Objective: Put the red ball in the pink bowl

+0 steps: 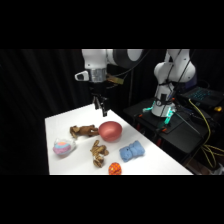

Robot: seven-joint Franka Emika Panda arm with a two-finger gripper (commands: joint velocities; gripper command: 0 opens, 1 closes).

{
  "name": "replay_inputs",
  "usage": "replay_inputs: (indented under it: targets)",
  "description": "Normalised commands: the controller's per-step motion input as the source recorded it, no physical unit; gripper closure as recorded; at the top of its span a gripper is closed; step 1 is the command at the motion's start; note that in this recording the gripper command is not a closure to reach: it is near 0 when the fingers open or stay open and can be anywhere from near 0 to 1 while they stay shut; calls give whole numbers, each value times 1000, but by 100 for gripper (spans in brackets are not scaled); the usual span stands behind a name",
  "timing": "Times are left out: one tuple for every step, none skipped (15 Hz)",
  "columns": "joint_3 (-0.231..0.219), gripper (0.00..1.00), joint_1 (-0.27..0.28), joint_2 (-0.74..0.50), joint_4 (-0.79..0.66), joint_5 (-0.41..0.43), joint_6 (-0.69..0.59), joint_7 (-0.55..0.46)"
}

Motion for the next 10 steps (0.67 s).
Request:
replay_inputs:
  targets:
    - [18, 0, -17, -1, 10, -2, -16, 3]
    - [18, 0, -10, -24, -16, -45, 28, 62]
    - [30, 0, 3, -23, -24, -52, 53, 84]
    - [49, 0, 33, 2, -28, -93, 109, 170]
    - [69, 0, 56, 25, -17, -74, 121, 180]
    - [97, 0, 97, 62, 2, -107, 135, 221]
    - [114, 0, 118, 93, 29, -90, 132, 200]
    - [126, 0, 140, 135, 66, -102, 123, 201]
    - [142, 0, 161, 162, 99, -95, 105, 192]
    - [136, 0, 157, 185, 136, -84, 87, 159]
